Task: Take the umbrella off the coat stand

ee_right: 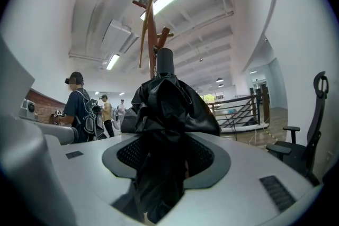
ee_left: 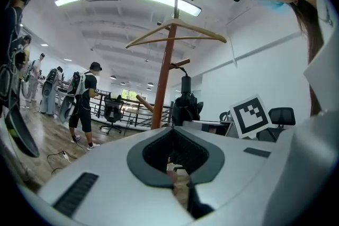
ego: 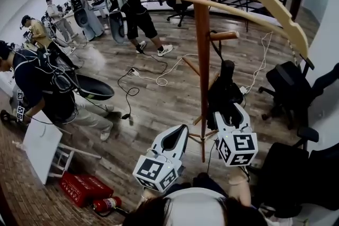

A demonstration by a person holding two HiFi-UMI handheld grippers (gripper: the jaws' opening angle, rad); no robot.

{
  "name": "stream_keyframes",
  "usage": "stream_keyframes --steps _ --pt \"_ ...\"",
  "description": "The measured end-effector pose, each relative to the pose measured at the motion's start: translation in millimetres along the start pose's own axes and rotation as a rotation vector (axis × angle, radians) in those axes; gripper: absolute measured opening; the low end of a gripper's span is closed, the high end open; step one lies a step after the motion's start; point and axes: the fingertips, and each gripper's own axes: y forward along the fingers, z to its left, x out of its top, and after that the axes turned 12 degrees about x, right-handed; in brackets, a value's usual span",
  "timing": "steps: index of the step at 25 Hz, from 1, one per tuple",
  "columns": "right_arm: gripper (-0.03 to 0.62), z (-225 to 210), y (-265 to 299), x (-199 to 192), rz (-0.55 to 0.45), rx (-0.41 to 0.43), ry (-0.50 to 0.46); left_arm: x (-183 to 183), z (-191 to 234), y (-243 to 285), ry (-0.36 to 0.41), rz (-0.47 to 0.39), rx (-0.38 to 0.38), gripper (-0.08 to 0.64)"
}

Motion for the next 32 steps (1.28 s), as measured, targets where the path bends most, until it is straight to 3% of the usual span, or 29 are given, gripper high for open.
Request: stream_keyframes --steps 32 --pt "0.222 -13 -43 53 -0.118 -0.082 -0.051 18 -25 -2 -0.003 -0.052 -0.067 0.009"
